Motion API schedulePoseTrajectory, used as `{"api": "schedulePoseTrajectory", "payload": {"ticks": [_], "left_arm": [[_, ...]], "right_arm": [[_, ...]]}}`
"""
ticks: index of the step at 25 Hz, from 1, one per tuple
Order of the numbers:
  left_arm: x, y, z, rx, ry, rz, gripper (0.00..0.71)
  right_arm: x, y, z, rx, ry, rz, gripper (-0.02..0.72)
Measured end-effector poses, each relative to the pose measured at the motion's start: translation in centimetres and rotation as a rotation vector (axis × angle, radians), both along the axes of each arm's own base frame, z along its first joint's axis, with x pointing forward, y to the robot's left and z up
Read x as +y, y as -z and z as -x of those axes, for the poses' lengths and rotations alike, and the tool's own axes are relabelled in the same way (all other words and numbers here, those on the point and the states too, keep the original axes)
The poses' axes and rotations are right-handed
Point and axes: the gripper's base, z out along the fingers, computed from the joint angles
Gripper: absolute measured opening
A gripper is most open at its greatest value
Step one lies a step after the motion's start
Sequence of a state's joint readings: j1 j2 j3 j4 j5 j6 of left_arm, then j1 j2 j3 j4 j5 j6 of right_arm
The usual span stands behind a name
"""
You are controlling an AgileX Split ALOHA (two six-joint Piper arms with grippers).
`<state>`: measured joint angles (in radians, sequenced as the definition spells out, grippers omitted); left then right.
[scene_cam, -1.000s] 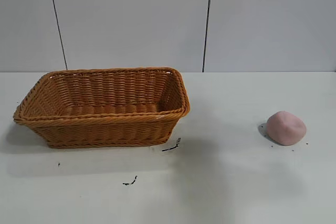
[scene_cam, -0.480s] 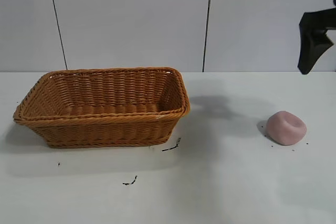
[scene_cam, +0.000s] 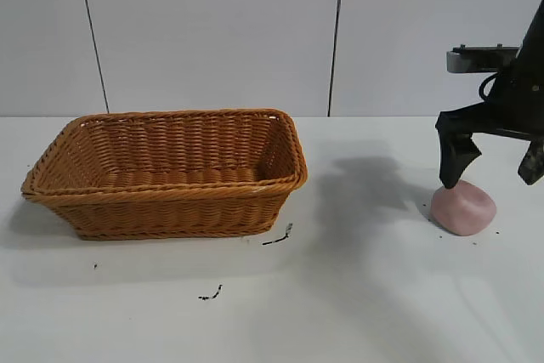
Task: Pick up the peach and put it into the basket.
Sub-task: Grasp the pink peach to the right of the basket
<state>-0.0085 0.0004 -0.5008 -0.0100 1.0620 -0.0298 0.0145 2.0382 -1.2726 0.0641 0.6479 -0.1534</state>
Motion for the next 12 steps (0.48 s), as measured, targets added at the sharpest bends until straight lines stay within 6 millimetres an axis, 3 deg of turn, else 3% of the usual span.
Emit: {"api": "schedulePoseTrajectory", "payload": {"ticks": [12], "left_arm": [[0.0,0.0,0.0,0.000,0.000,0.000,0.693]], "right_arm": [[0.2,1.9,-0.4,-0.001,-0.025,-0.019,0.696]]}}
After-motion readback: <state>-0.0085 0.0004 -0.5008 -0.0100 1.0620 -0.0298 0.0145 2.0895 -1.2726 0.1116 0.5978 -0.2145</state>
